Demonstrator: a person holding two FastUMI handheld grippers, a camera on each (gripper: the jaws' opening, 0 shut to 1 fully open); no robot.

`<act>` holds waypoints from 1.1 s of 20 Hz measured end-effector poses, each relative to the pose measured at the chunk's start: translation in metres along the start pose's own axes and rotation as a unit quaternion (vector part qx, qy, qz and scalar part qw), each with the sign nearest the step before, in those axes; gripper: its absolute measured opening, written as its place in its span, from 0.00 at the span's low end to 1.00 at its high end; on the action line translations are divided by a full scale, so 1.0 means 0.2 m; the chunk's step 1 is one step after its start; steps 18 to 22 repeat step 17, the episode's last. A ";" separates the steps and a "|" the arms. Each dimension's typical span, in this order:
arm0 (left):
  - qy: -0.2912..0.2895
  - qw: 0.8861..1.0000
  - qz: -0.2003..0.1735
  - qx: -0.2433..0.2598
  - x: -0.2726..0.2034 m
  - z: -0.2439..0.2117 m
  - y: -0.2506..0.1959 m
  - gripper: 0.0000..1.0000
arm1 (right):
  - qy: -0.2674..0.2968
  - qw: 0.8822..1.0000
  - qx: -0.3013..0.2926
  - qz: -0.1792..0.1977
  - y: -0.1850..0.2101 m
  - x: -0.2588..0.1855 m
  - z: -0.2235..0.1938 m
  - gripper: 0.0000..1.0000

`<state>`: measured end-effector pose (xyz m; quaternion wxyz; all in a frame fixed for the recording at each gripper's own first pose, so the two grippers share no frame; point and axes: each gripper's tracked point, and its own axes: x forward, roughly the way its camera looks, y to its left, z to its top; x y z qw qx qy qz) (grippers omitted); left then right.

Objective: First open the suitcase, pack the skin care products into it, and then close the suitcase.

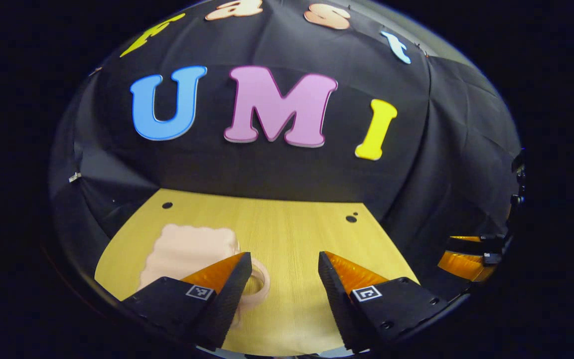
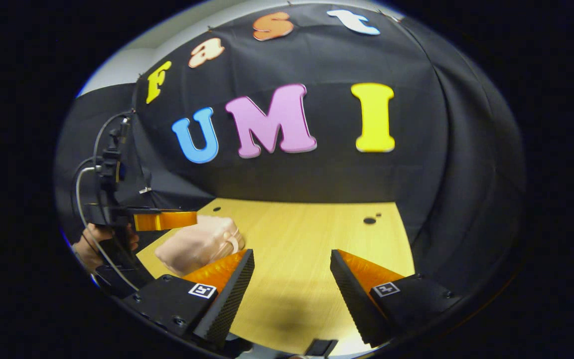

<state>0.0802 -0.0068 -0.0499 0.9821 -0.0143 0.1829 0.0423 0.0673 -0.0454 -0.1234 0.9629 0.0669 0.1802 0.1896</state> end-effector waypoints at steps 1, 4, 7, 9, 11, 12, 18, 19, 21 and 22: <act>-0.020 1.000 0.006 0.007 -0.08 0.07 0.02 0.86 | -0.024 1.000 -0.015 -0.005 0.01 0.00 0.11 0.97; -0.087 0.996 0.026 0.011 -0.32 0.33 0.10 0.86 | -0.110 0.993 -0.040 -0.027 0.10 -0.09 0.49 0.97; -0.191 0.979 0.070 -0.003 -0.49 0.59 0.30 0.86 | -0.158 0.986 -0.035 -0.038 0.24 -0.15 0.69 0.97; -0.226 0.971 0.078 -0.021 -0.56 0.68 0.36 0.87 | -0.176 0.982 -0.051 -0.043 0.28 -0.19 0.75 0.97; -0.224 0.971 0.081 -0.029 -0.60 0.68 0.44 0.89 | -0.173 0.981 -0.066 -0.057 0.30 -0.21 0.74 0.97; -0.229 0.969 0.086 -0.027 -0.63 0.70 0.49 0.90 | -0.176 0.980 -0.068 -0.062 0.34 -0.23 0.75 0.97; -0.233 0.968 0.096 -0.002 -0.72 0.71 0.59 0.91 | -0.186 0.976 -0.074 -0.092 0.41 -0.26 0.78 0.97; -0.233 0.968 0.096 -0.002 -0.72 0.71 0.59 0.91 | -0.186 0.976 -0.074 -0.092 0.41 -0.26 0.78 0.97; -0.233 0.968 0.096 -0.002 -0.72 0.71 0.59 0.91 | -0.186 0.976 -0.074 -0.092 0.41 -0.26 0.78 0.97; -0.233 0.968 0.096 -0.002 -0.72 0.71 0.59 0.91 | -0.186 0.976 -0.074 -0.092 0.41 -0.26 0.78 0.97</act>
